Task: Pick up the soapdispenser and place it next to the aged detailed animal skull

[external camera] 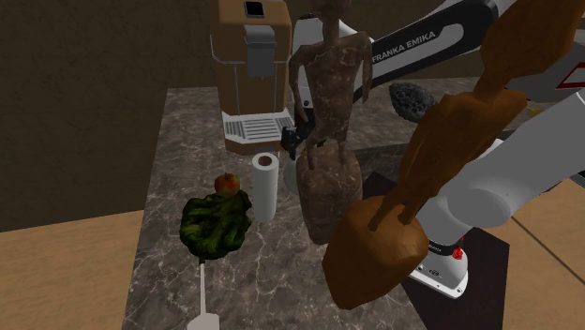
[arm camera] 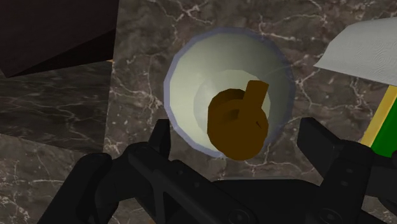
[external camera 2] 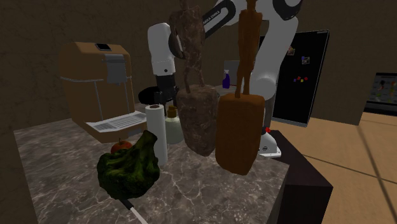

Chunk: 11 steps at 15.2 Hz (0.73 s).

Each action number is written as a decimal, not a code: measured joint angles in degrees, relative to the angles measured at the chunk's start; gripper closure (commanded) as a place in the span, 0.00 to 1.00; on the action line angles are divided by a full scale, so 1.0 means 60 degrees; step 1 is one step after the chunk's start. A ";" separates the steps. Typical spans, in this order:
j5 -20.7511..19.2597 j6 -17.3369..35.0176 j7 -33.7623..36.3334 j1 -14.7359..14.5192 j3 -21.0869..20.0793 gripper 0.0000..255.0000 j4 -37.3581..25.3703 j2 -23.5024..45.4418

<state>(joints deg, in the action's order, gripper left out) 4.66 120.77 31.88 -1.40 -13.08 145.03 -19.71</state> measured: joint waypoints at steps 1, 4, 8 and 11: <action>0.0000 0.0002 0.0000 0.0000 0.0000 1.00 0.0001 0.0001; -0.0001 0.0004 0.0000 0.0000 0.0000 1.00 0.0003 0.0003; -0.0001 0.0005 -0.0001 -0.0001 -0.0001 1.00 0.0004 0.0001; -0.0001 0.0005 0.0000 -0.0002 -0.0002 1.00 0.0003 0.0002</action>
<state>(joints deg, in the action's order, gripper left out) 4.66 120.80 31.88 -1.41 -13.09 145.05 -19.70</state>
